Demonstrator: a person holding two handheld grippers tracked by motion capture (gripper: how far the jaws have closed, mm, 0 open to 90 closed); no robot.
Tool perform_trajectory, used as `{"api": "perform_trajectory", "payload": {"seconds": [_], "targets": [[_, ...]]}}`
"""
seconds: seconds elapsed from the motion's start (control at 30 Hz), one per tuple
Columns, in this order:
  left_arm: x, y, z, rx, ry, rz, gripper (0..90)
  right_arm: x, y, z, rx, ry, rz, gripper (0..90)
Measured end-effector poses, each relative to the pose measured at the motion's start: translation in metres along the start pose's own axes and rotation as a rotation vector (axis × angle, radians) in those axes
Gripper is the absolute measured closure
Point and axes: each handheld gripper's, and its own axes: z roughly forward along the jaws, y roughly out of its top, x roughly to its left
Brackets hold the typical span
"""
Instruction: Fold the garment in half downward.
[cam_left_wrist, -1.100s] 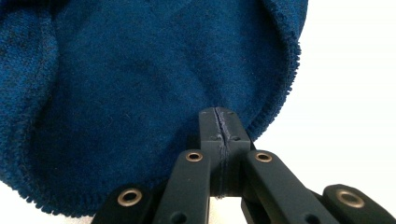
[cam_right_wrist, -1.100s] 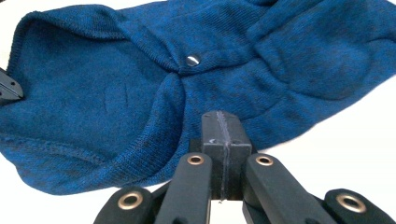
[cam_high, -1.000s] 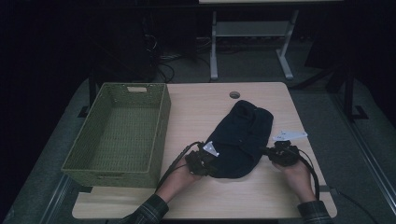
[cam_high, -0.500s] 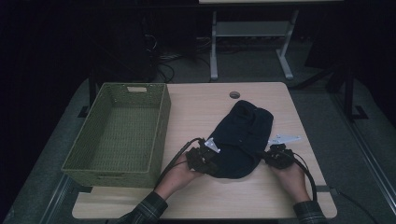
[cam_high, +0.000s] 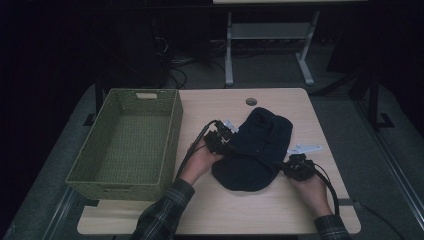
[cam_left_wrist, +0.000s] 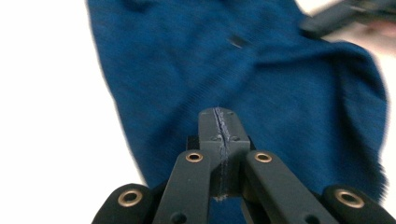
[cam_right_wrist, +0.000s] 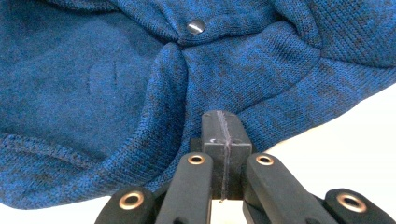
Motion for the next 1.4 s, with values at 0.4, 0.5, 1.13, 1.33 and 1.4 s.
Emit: {"api": "perform_trajectory", "payload": {"seconds": [0.4, 0.5, 1.13, 1.33, 1.4], "targets": [[0.045, 0.023, 0.055, 0.016, 0.068, -0.056, 90.0, -0.001, 0.001, 0.000, 0.003, 0.007, -0.003, 90.0], [0.047, 0.019, 0.065, 0.030, 0.075, -0.061, 90.0, 0.000, 0.001, 0.000, 0.005, 0.005, -0.004, 90.0], [0.037, -0.003, 0.050, 0.040, 0.009, -0.092, 90.0, -0.004, 0.002, -0.005, 0.039, -0.012, -0.018, 90.0], [0.029, -0.012, 0.044, 0.050, 0.007, -0.084, 90.0, -0.005, 0.001, -0.006, 0.041, -0.009, -0.029, 90.0], [0.025, -0.015, 0.042, 0.049, 0.007, -0.085, 90.0, -0.005, 0.001, -0.006, 0.042, -0.006, -0.028, 90.0]]}}
